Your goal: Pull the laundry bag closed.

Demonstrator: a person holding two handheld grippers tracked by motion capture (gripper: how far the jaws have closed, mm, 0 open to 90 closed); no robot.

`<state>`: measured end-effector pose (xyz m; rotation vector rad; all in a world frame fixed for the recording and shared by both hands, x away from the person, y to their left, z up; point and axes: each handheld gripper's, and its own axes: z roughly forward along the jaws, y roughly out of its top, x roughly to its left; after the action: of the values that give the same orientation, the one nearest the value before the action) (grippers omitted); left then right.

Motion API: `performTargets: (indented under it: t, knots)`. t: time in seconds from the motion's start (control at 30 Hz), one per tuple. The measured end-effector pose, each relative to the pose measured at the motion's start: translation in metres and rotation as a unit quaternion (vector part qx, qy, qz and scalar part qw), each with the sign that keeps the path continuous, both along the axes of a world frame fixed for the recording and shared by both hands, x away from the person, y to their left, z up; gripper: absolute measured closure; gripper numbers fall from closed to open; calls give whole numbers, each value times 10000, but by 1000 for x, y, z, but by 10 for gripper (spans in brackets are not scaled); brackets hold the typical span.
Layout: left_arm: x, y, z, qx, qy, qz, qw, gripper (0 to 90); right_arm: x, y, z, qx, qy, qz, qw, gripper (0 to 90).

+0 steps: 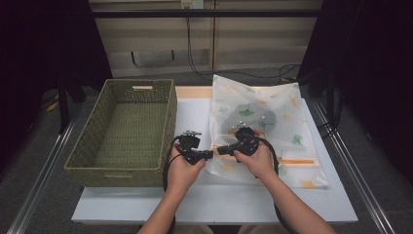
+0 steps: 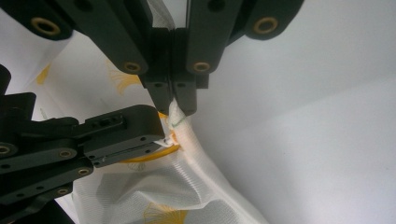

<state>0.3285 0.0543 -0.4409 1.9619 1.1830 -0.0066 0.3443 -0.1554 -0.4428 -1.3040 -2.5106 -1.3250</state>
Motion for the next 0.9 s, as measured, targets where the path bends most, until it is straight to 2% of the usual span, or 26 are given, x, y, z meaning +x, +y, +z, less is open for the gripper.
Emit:
performTargets:
  t: [0.1, 0.17, 0.2, 0.27, 0.33, 0.37, 0.43, 0.47, 0.57, 0.63, 0.73, 0.77, 0.83, 0.9]
  knots:
    - [-1, -1, -1, -22, -22, 7, 10000, 898, -1, 0, 0, -8, -6, -87, 10000, 900]
    - [-1, -1, -2, 45, 15, -69, 10000, 897, -1, 0, 1, 22, 136, -179, 9997, 900]
    - [0, -1, -4, 109, 4, -123, 9999, 896, 0, -1, 1, 72, 211, -182, 9996, 900]
    - [2, -1, -7, 59, 32, -71, 10000, 894, 0, -1, 3, 52, 152, -90, 9998, 900]
    - [4, 0, -8, 101, 46, -96, 9999, 887, -1, -1, 4, 22, 175, -72, 9998, 900]
    - [4, 0, -8, 131, 38, -142, 9998, 876, -1, -1, 4, 52, 160, -68, 9998, 900]
    - [6, 0, -8, 147, 0, -120, 9998, 810, -2, -1, 3, 54, 166, -78, 9998, 900]
    - [6, 0, -9, 140, -16, -71, 9999, 807, -2, -1, 3, 73, 194, -101, 9997, 900]
    - [7, -2, -8, 90, -27, -128, 9999, 840, -2, -2, 1, 149, 265, -125, 9995, 900]
    - [5, -3, -5, -57, 137, -113, 9998, 892, -2, -3, -1, 152, 280, -171, 9993, 900]
    - [2, -2, 2, -88, 90, 21, 9999, 897, 0, -6, -6, 144, 396, -392, 9983, 900]
    - [1, -1, 6, -71, 51, 69, 9999, 897, 0, -6, -7, 20, 366, -431, 9984, 900]
    - [0, 2, 9, -48, -1, 76, 10000, 897, 0, -11, -12, -68, 373, -503, 9980, 900]
    - [1, 3, 9, -58, 5, 54, 10000, 897, 0, -18, -14, 15, 403, -573, 9975, 900]
